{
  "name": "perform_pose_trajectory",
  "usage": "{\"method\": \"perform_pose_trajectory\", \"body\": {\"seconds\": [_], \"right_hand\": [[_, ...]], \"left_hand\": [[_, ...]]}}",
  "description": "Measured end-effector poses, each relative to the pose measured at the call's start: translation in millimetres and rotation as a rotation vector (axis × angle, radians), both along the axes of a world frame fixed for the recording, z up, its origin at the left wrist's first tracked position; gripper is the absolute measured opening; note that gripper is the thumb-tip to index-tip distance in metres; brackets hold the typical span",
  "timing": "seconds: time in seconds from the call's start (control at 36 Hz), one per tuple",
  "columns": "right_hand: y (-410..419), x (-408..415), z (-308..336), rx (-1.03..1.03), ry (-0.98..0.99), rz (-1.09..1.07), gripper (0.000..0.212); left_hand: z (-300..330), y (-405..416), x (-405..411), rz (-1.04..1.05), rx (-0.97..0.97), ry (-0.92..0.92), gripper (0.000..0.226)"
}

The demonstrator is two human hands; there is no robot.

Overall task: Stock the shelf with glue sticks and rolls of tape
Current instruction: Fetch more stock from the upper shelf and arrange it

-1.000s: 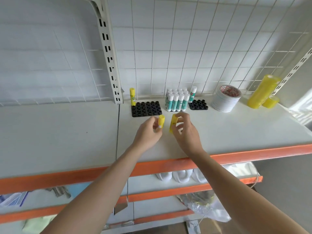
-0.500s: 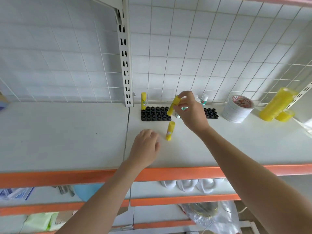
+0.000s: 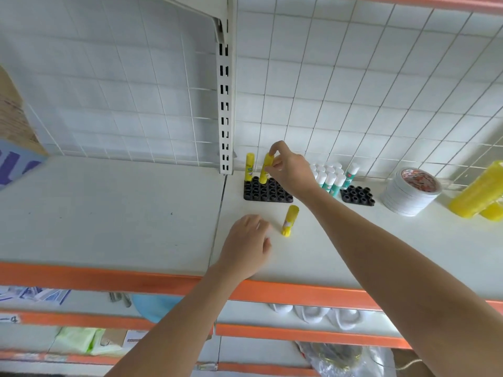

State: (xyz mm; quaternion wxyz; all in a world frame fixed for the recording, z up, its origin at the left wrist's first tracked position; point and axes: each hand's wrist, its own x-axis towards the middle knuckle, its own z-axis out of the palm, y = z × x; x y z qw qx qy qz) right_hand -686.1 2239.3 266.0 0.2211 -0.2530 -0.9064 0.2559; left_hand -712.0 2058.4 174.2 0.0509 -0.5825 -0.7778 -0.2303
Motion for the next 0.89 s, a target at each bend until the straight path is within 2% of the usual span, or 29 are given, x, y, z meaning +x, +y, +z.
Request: {"method": "perform_pose_trajectory", "body": {"seconds": [0.22,0.42,0.64,0.75,0.89], "right_hand": [[4.6,-13.5,-8.7,0.037,-0.038,-0.003,0.019],[11.1,-19.4,-14.3,0.086,0.005,-0.021,0.018],[17.2,-24.0,-17.0,0.032,-0.004,0.034,0.018],[17.4,-27.4,-19.4,0.078,-0.012,0.073,0.017],[21.1,-30.6,-22.4,0.265,0.052,0.080,0.016]], "left_hand": [[-0.2,0.1,0.1,0.015,0.009,0.024,0.036],[-3.4,2.1,-1.0,0.016,0.006,0.023,0.036],[-3.3,2.4,-0.7,0.016,0.023,0.024,0.036],[-3.5,2.8,-0.7,0.021,0.029,0.041,0.036],[-4.0,2.9,-0.9,0.027,0.038,0.050,0.036]]}}
